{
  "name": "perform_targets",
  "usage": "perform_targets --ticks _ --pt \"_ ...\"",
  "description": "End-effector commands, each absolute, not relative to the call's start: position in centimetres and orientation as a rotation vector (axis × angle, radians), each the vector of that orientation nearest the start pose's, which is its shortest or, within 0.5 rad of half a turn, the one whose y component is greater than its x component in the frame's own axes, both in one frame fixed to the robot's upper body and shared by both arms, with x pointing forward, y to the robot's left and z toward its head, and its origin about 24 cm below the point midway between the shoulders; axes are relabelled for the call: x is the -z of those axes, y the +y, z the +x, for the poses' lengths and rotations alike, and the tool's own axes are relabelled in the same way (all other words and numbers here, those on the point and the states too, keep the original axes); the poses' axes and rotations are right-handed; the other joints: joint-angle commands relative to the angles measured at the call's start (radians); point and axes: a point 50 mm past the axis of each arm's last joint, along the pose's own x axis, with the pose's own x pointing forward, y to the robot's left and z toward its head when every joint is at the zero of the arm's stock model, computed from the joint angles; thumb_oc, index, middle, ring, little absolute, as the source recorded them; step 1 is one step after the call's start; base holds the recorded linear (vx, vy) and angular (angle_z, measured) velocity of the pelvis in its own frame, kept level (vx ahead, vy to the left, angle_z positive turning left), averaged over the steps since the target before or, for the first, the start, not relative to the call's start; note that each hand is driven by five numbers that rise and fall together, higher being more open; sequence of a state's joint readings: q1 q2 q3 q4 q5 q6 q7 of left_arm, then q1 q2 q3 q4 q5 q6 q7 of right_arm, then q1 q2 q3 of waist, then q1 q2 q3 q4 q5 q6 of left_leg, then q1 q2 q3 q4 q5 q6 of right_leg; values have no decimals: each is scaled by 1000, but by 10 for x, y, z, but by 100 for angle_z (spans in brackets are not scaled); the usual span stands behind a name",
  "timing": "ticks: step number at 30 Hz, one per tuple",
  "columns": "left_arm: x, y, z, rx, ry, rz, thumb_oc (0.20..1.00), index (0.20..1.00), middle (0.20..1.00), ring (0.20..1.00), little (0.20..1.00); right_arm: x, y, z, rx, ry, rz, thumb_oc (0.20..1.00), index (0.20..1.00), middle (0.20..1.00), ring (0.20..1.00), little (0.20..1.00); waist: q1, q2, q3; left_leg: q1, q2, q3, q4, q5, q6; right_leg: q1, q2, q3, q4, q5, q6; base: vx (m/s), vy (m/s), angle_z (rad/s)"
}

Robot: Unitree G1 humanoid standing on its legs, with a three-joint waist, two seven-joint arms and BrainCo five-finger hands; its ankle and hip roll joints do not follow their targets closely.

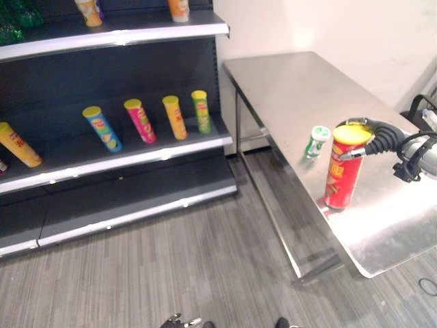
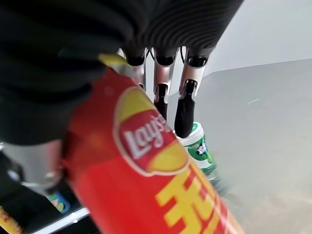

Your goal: Put the goods on the table back onto the shelves and tidy them up.

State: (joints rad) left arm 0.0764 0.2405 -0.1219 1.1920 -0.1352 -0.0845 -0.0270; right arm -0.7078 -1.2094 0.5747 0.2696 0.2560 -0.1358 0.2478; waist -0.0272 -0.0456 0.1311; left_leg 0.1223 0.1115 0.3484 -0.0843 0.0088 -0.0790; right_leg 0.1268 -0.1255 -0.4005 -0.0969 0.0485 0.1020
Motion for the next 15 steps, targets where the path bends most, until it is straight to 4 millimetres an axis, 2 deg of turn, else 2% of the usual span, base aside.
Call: perform_targets --ticks 1,7,10,11,14,15 --pt "157 242 89 -78 1146 204 1000 1000 1000 1000 1000 -238 -261 316 -340 -226 -1182 200 200 200 200 200 8 -16 -13 -4 99 69 18 78 -114 4 -46 19 56 -71 66 0 0 0" --pt "157 241 90 -101 1127 189 1000 1000 1000 1000 1000 -259 -270 290 -202 -409 -1115 200 200 200 200 200 -12 -9 -12 0 107 70 34 68 -110 3 -40 26 58 -78 61 -2 -28 -1" --pt "154 244 95 -130 1088 167 1000 1000 1000 1000 1000 -276 -266 272 -154 -554 -1055 200 200 200 200 200 -10 -9 -1 -22 117 48 73 57 -111 -2 -34 40 56 -84 55 -26 -65 0" --pt "153 244 95 -129 1088 169 1000 1000 1000 1000 1000 -275 -267 271 -151 -553 -1055 200 200 200 200 200 -8 -10 -2 -24 117 48 75 56 -111 -3 -34 39 57 -85 55 -53 -72 -8" --pt "147 246 109 -172 1014 130 1000 1000 1000 1000 1000 -289 -262 258 -108 -676 -1015 200 200 200 200 200 8 -14 42 -150 126 -38 263 29 -118 -18 -35 53 68 -100 39 -149 -55 -4" --pt "145 246 115 -234 986 71 1000 1000 1000 1000 1000 -291 -261 253 -69 -721 -1002 200 200 200 200 200 12 -8 66 -217 143 -133 331 69 -164 -22 -39 45 67 -100 35 -156 44 2"
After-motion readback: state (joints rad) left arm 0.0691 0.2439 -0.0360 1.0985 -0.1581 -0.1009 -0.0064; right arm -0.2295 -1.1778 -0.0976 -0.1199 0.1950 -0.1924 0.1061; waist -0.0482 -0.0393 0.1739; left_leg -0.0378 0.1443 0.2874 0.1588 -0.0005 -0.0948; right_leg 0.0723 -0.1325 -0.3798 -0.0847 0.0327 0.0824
